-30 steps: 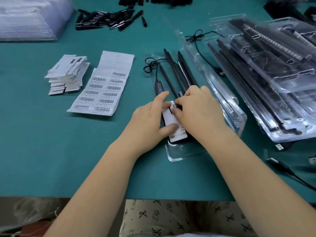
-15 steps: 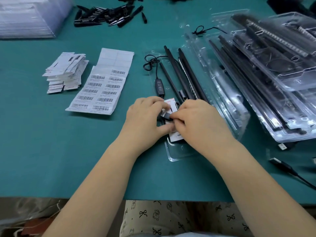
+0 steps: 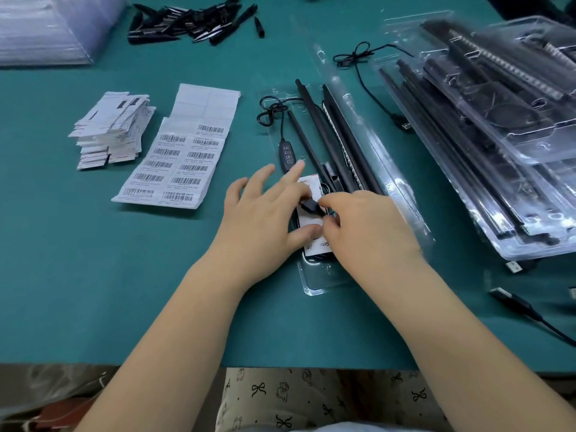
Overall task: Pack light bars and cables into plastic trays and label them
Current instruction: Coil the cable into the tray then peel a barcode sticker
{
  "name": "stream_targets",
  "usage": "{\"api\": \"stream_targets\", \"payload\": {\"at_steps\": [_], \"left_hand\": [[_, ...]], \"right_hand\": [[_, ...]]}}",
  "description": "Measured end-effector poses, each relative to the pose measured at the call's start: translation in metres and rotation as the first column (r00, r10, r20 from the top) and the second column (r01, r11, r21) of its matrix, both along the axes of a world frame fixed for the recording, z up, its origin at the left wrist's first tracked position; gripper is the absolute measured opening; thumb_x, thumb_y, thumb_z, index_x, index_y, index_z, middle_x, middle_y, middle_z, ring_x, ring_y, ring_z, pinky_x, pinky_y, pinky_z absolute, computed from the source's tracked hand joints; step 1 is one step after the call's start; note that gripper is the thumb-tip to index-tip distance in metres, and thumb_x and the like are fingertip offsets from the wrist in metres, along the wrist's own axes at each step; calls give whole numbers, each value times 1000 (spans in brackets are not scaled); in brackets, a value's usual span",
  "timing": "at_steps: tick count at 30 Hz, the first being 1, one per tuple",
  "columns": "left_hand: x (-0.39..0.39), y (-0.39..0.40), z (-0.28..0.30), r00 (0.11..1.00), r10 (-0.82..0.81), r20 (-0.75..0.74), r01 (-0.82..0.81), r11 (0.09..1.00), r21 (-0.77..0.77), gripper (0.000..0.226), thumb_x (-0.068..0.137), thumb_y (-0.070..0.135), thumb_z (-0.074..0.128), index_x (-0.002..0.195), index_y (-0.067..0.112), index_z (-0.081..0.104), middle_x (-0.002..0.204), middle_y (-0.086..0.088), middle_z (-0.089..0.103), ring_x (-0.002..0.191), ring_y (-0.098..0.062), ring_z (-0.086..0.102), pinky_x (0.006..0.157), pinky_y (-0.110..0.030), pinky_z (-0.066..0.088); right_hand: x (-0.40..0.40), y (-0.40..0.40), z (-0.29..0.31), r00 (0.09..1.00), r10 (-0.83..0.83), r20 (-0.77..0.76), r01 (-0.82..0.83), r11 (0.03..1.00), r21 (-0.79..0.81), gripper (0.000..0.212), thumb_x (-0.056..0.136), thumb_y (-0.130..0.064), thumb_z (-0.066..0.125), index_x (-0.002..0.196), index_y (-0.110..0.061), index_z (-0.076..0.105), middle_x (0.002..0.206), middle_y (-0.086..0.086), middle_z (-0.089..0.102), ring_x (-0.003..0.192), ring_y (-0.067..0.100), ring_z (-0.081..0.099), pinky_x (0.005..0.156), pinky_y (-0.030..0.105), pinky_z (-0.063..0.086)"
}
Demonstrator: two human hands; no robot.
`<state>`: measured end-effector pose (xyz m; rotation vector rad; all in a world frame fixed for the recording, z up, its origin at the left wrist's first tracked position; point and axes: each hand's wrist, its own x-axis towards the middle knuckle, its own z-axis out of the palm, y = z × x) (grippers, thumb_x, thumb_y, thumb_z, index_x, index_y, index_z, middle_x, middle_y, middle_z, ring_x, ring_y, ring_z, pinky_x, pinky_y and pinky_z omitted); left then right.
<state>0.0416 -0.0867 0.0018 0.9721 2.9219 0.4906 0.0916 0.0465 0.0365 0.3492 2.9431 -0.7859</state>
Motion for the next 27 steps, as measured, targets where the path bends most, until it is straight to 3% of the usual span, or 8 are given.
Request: {"api": "stream_targets", "payload": {"at_steps": [5, 9, 11, 14, 19, 21, 24, 27], "left_hand": [[5, 2, 2, 998, 6, -60, -13, 993, -117, 58, 87, 59, 17, 142, 44, 31, 150, 23, 30, 125, -21, 28, 113, -49, 7], [3, 6, 4, 997, 37, -70, -45, 993, -110, 57, 90, 51, 10, 137, 45, 41, 138, 23, 41, 113, -21, 33, 110, -48, 14], [1, 8, 4, 996, 59, -69, -65, 994, -83, 54, 91, 52, 13, 136, 44, 43, 134, 23, 44, 110, -20, 34, 108, -44, 16], [-3, 7, 1, 997, 72, -12, -72, 997, -13, 48, 93, 53, 24, 135, 43, 45, 133, 23, 45, 108, -16, 34, 102, -37, 14], [-6, 1, -6, 986, 138, 93, -155, 963, 221, 35, 89, 50, 52, 122, 38, 56, 105, 24, 54, 101, -11, 34, 95, -32, 20], [-3, 0, -4, 982, 187, 26, -185, 932, 313, 27, 84, 47, 65, 106, 31, 68, 100, 19, 62, 96, -15, 38, 93, -38, 32], [3, 3, -1, 966, 118, -228, -45, 953, 301, 15, 78, 33, 71, 81, 20, 77, 87, 8, 72, 80, -26, 48, 73, -41, 41], [7, 4, 0, 936, 52, -347, 13, 983, 182, 19, 80, 31, 66, 71, 17, 76, 71, 5, 71, 69, -28, 53, 61, -35, 38]], "right_hand": [[10, 2, -3, 1000, 28, 11, -30, 976, 217, 39, 94, -19, 44, 130, -31, 50, 73, -6, 25, 57, 9, 28, 46, 17, 19], [8, -1, -4, 1000, -2, 28, 3, 1000, -4, 42, 98, -16, 42, 139, -24, 40, 77, -3, 29, 52, 6, 36, 42, 16, 23], [9, -2, -5, 999, 33, 20, -35, 994, 107, 38, 97, -19, 41, 135, -22, 42, 94, 0, 34, 59, 6, 33, 46, 15, 26], [13, 0, -13, 994, 109, -32, -99, 967, 235, 36, 93, -15, 46, 128, -23, 47, 119, -1, 43, 83, 17, 51, 66, 21, 41], [8, 3, -11, 977, 215, 7, -206, 927, 312, 36, 89, -10, 47, 124, -20, 47, 117, -2, 50, 89, 19, 55, 68, 28, 44], [8, 0, -10, 982, 180, 50, -187, 933, 309, 33, 93, -13, 45, 125, -20, 45, 111, -1, 43, 72, 13, 43, 58, 24, 35], [9, -7, -7, 990, 115, 80, -128, 976, 175, 30, 98, -14, 33, 127, -13, 40, 105, 5, 34, 57, 8, 21, 47, 23, 16], [16, -8, -3, 988, 139, 74, -150, 974, 170, 31, 96, -10, 35, 127, -11, 39, 112, 11, 39, 65, 19, 33, 49, 25, 25]]}}
